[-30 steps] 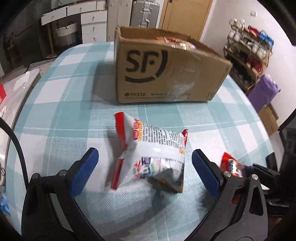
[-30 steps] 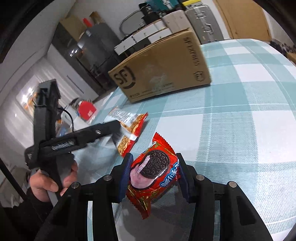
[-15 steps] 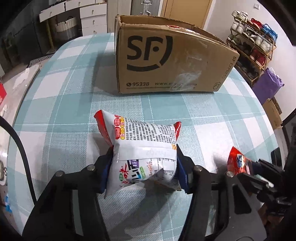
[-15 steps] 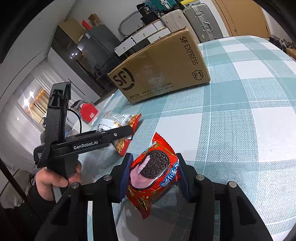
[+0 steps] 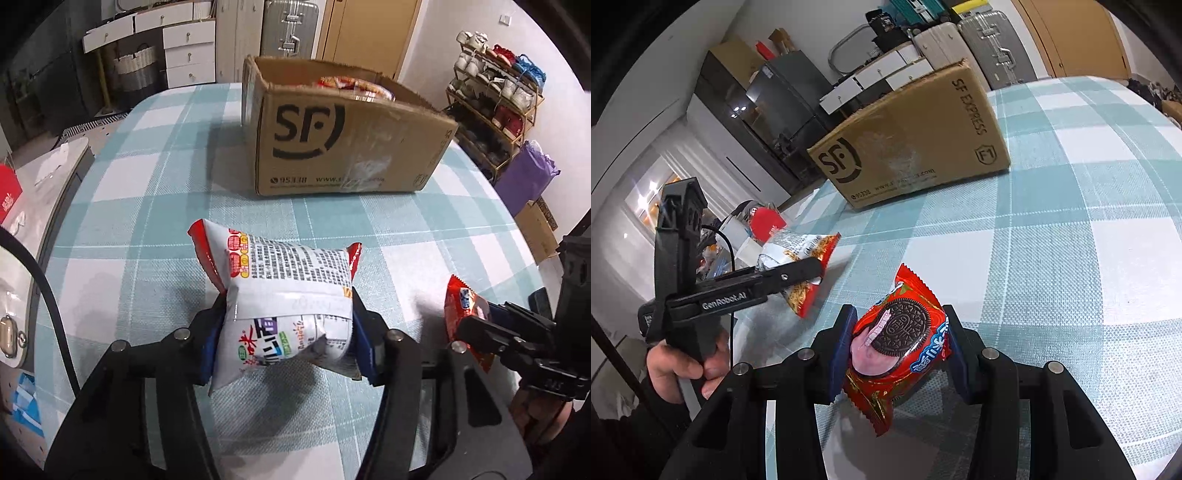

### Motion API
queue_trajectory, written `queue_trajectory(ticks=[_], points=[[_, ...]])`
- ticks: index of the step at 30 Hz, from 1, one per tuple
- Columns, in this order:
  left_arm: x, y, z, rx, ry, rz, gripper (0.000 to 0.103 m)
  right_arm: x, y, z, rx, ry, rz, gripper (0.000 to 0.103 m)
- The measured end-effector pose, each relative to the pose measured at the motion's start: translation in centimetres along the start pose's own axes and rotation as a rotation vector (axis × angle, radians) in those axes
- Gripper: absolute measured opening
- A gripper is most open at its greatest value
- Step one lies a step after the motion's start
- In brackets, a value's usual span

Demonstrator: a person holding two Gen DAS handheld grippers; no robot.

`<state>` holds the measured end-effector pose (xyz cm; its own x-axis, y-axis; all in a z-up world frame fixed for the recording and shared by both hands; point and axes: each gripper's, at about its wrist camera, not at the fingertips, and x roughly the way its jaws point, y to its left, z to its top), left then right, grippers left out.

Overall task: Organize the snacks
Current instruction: 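Carry the red biscuit pack and white snack packet over the SF box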

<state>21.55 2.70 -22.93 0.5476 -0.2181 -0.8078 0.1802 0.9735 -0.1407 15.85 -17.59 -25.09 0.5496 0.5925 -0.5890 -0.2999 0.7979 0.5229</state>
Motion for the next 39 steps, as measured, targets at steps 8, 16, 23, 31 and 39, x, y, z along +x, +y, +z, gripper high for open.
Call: queue_trajectory(ticks=[8,16,23,31,39], points=[[-3.9,1.3,1.4,-0.025,-0.083,-0.021,0.054,-0.7,1.1,0.3,-0.003,-0.008,0.026,0.046],[-7.7,1.7,5.1,-0.002,-0.123,-0.059,0.055,-4.3,4.5,4.8,-0.097,-0.096,0.066,0.046],[-11.7,0.6,9.3,0.079,-0.156,-0.079,0.055,-7.8,6.0,9.3,-0.081,-0.190,0.139,0.046],[-15.3,-0.7,15.2,0.084,-0.211,-0.115,0.055,-10.0,7.8,17.0,-0.110,-0.265,0.148,0.046],[-16.2,-2.7,22.8,0.114,-0.215,-0.101,0.055,-10.7,9.0,24.2,-0.162,-0.296,0.091,0.046]])
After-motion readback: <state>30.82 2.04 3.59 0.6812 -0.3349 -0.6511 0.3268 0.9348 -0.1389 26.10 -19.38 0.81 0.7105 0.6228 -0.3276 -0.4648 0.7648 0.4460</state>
